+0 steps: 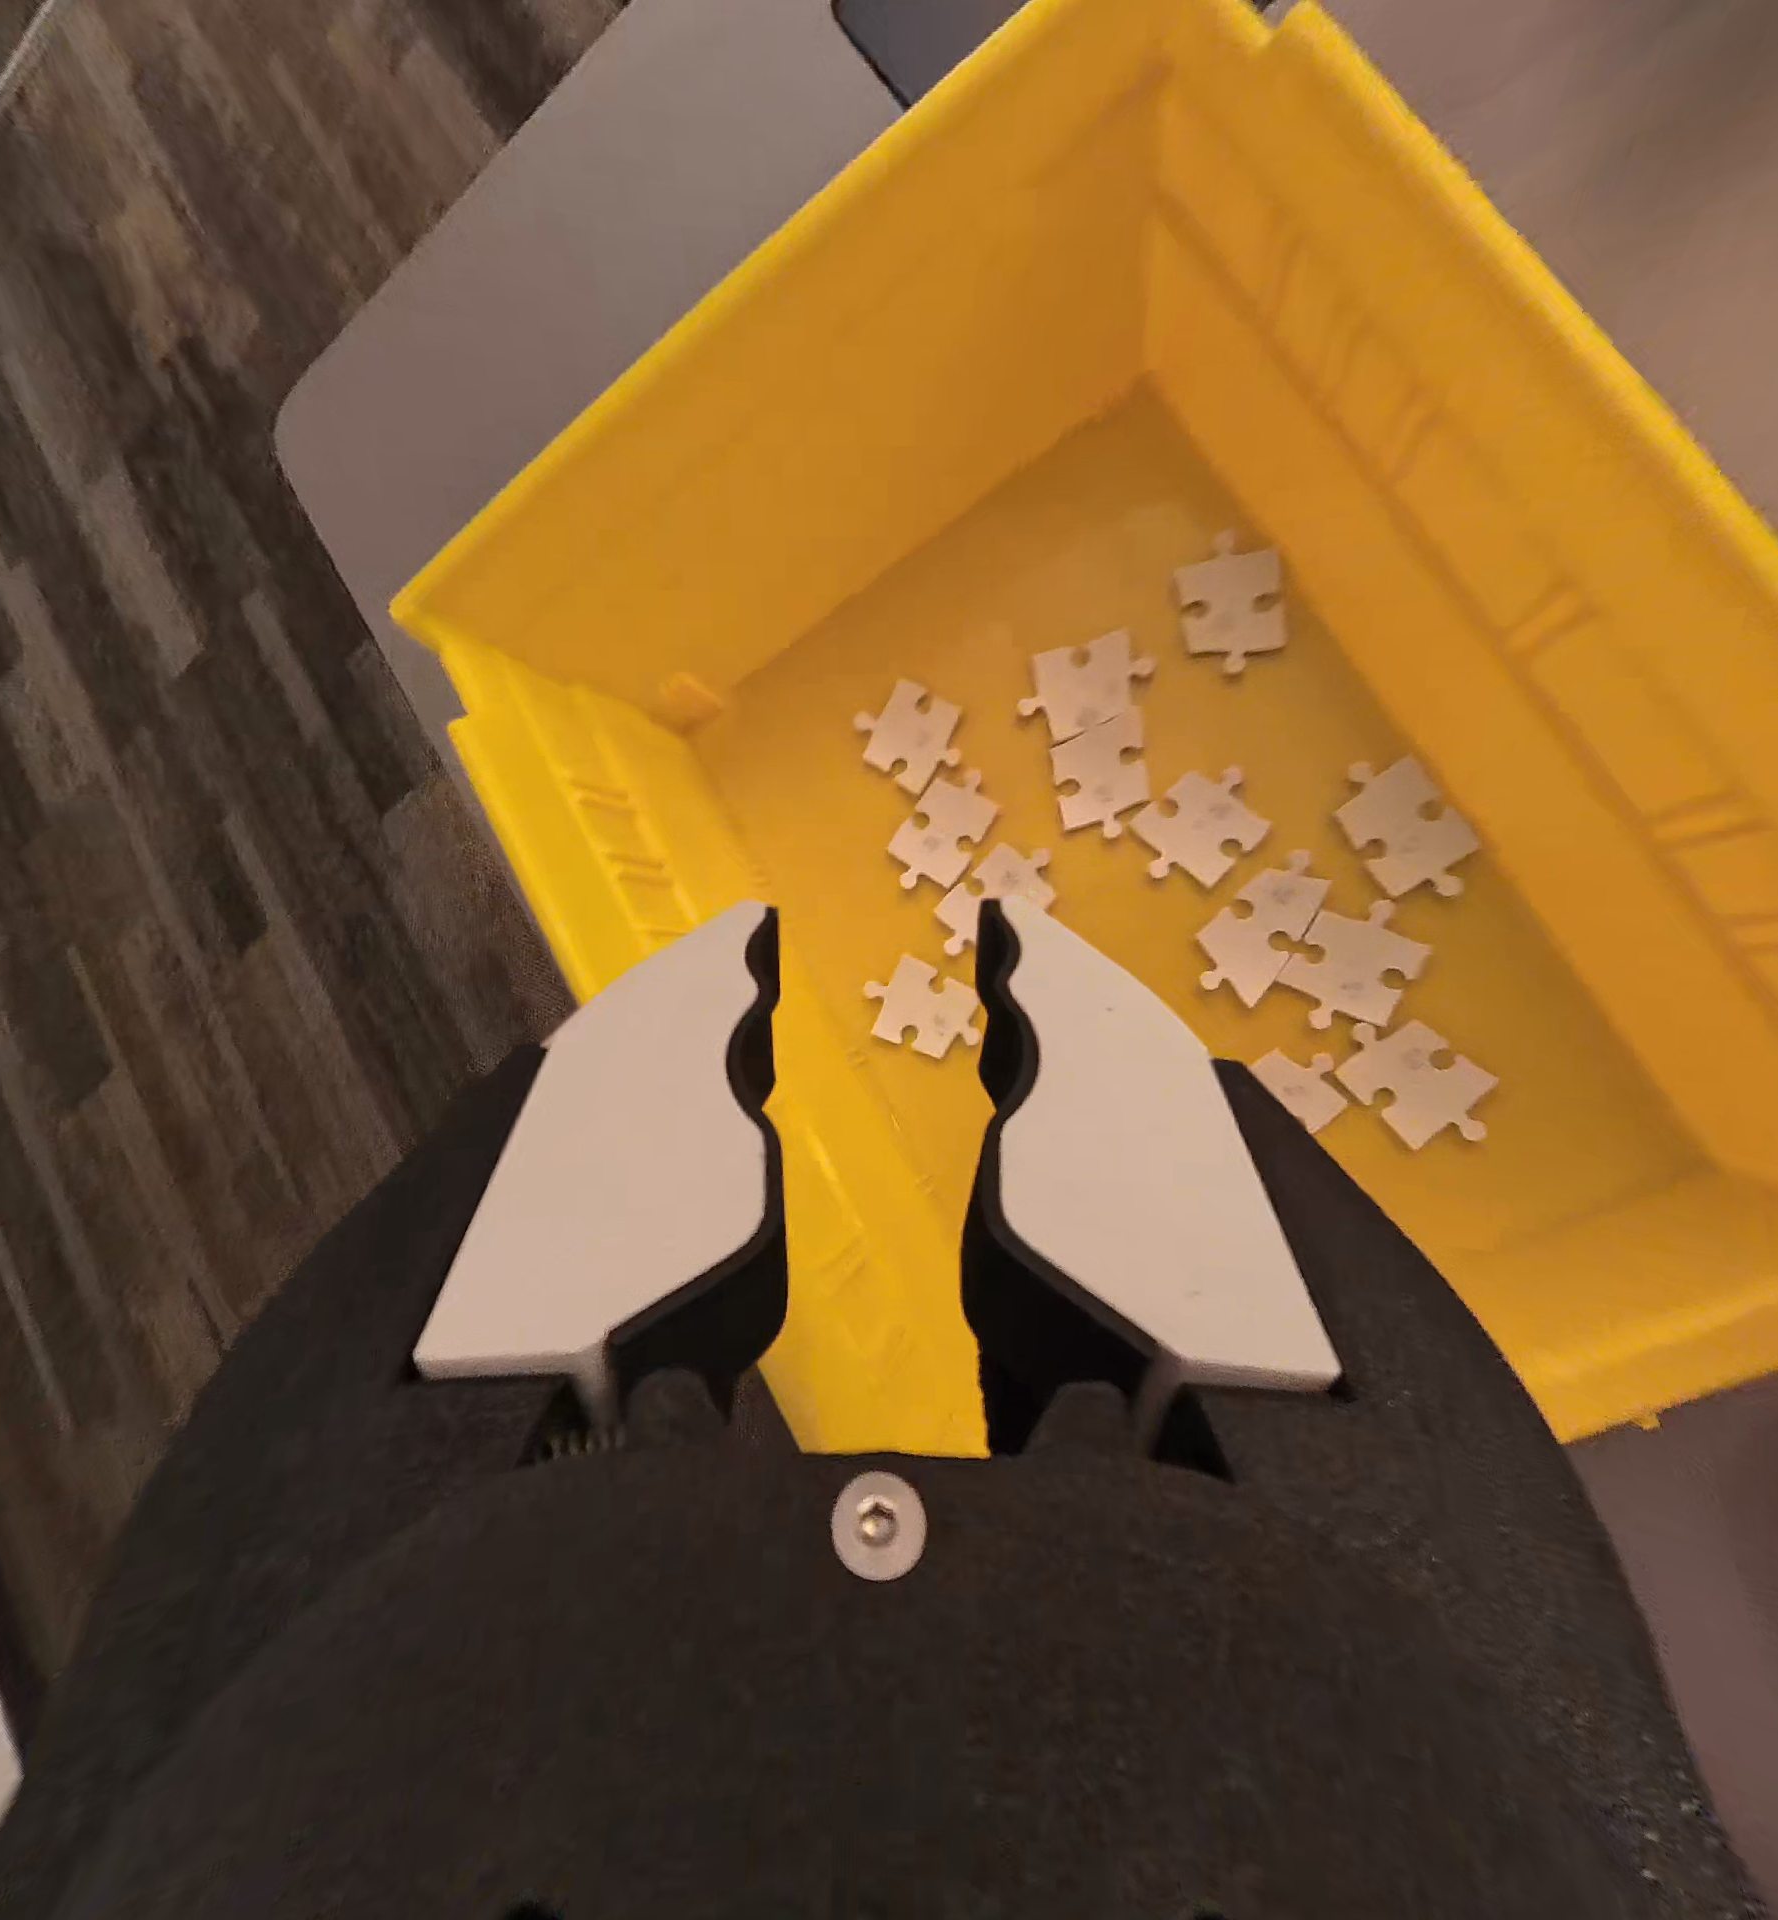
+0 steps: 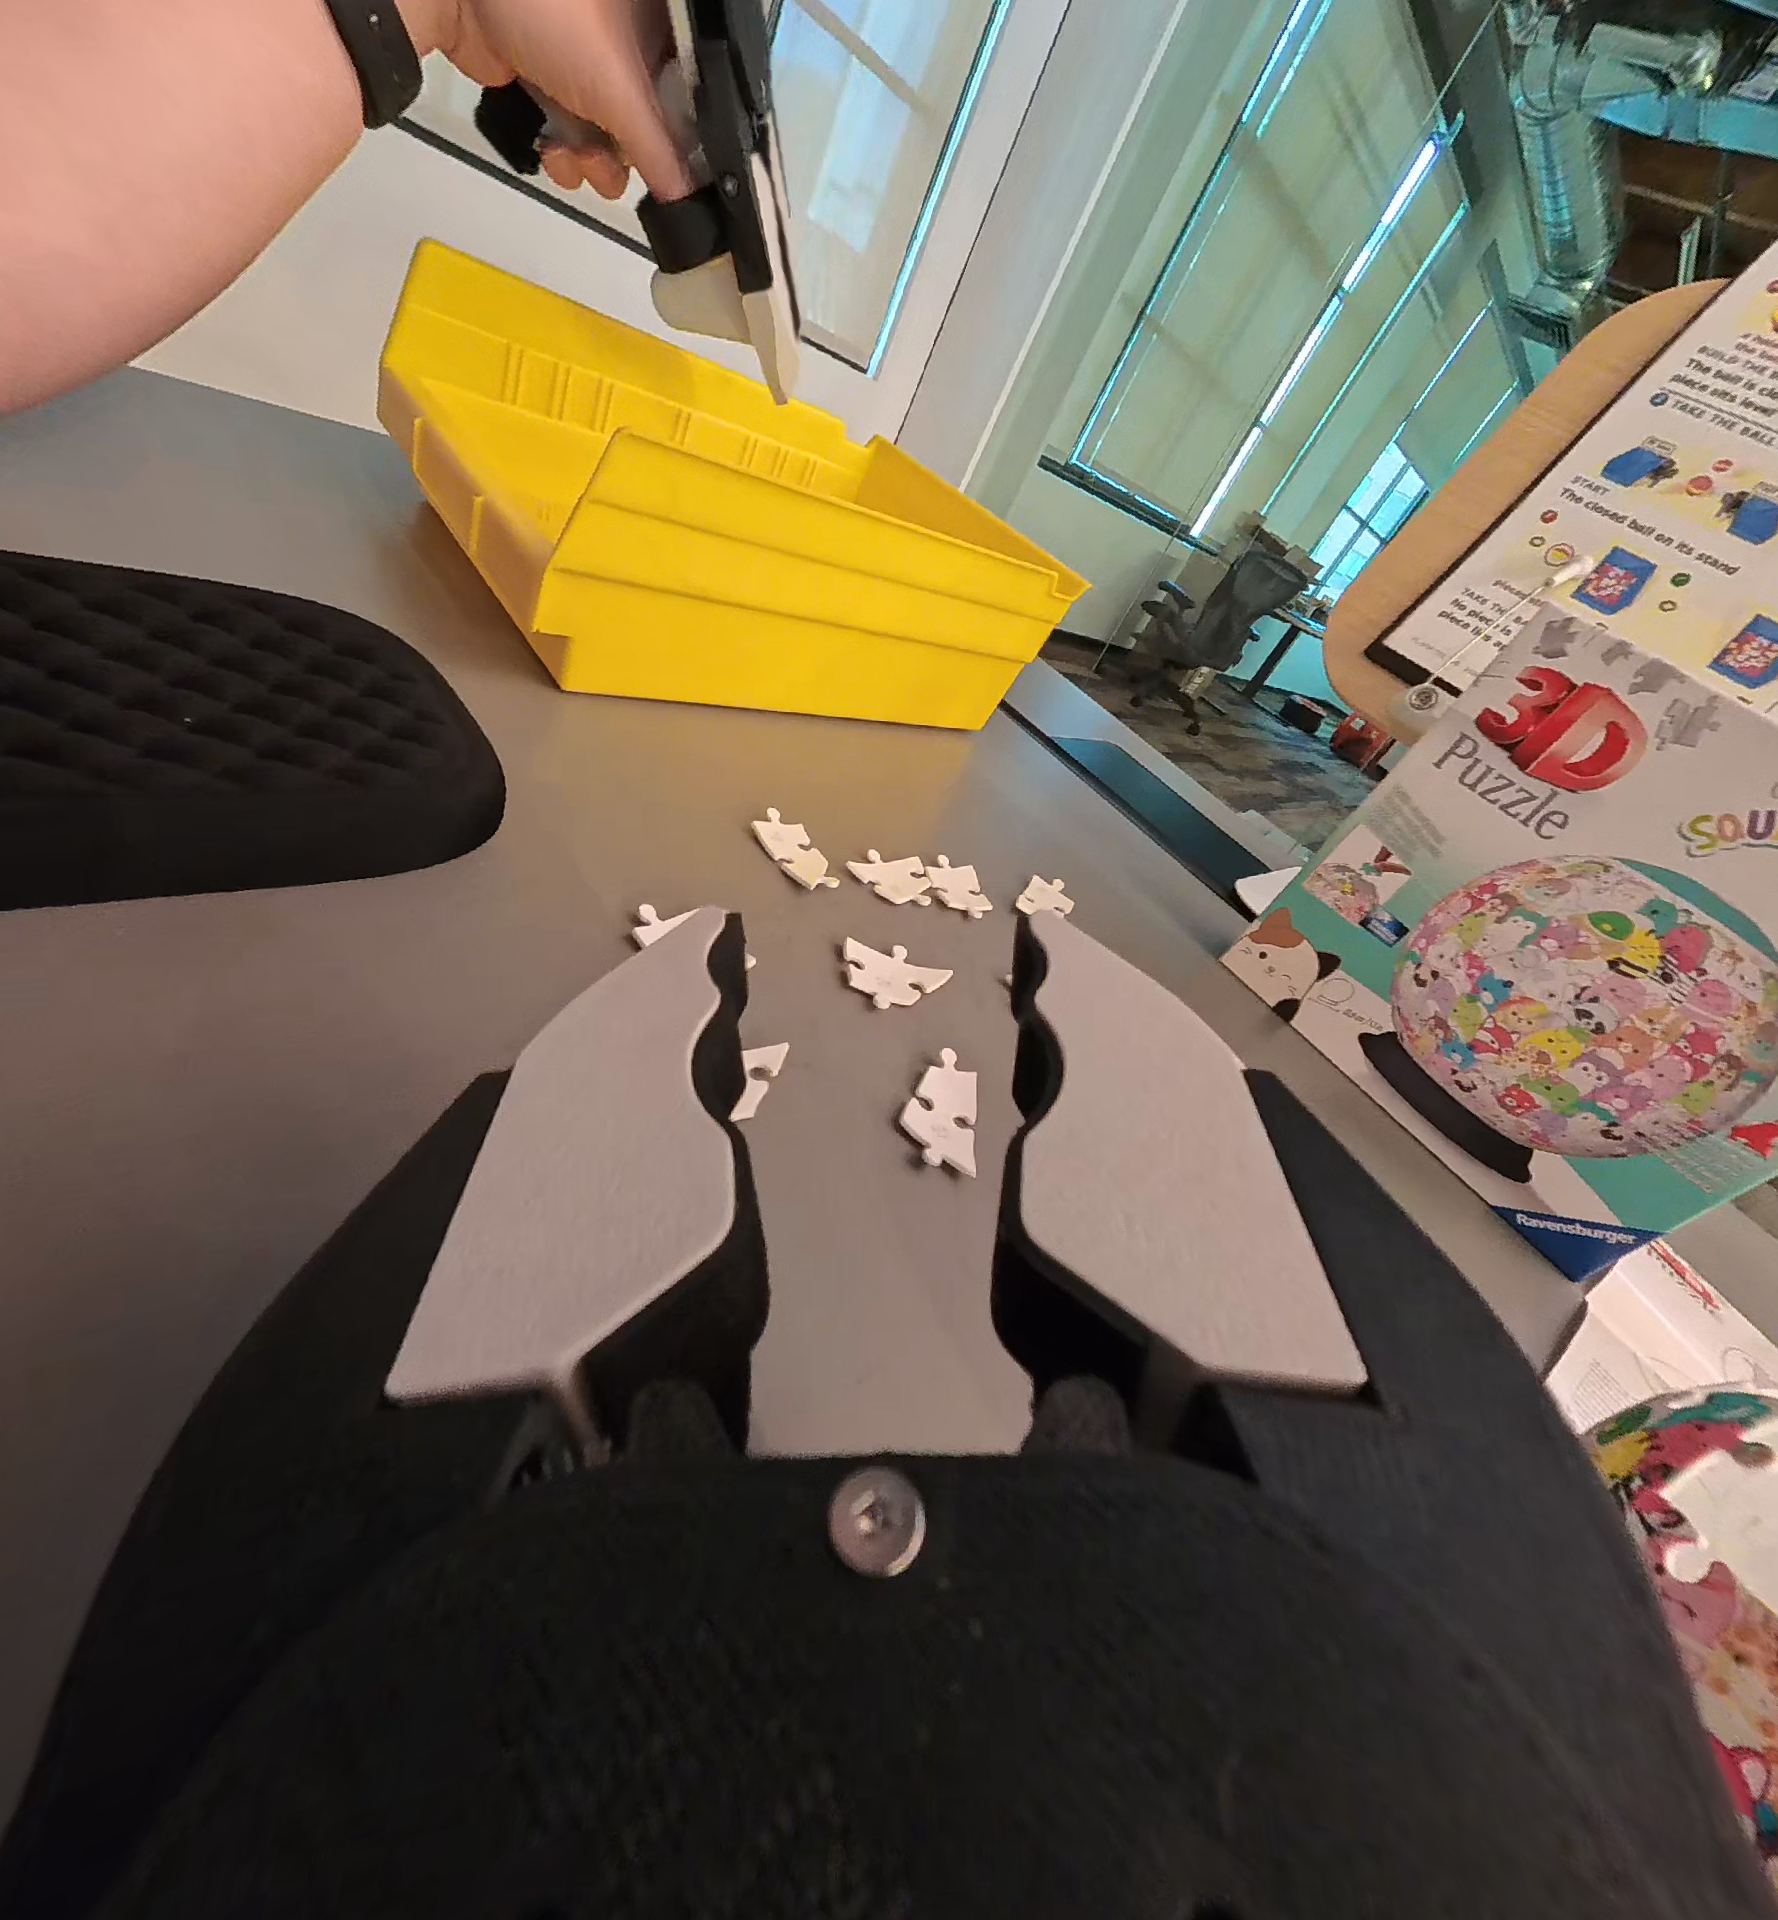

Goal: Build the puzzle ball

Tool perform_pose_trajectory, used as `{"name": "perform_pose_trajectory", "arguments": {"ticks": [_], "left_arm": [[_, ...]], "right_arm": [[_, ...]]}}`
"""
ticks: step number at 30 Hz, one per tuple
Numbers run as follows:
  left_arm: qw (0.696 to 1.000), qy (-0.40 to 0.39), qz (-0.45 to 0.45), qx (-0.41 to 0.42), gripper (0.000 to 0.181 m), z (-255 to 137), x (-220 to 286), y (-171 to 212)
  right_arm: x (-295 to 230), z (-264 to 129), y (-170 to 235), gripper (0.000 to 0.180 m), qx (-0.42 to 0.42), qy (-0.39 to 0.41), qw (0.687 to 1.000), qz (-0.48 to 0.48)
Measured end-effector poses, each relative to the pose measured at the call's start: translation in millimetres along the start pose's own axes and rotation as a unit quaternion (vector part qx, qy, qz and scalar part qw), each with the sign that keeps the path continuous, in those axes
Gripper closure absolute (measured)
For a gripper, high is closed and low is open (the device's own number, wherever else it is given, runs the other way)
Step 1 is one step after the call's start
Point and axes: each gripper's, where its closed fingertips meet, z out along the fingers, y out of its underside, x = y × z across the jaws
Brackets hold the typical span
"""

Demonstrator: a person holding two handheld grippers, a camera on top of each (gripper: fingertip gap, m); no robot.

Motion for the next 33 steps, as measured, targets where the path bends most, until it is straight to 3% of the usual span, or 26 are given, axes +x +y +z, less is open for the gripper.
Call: {"name": "perform_pose_trajectory", "arguments": {"ticks": [33], "left_arm": [[0.999,-0.013,-0.023,-0.032,0.150,9.8,-4.6,5.7]], "right_arm": [[-0.7,1.9,1.4,0.132,-0.004,-0.004,1.000,0.001]]}}
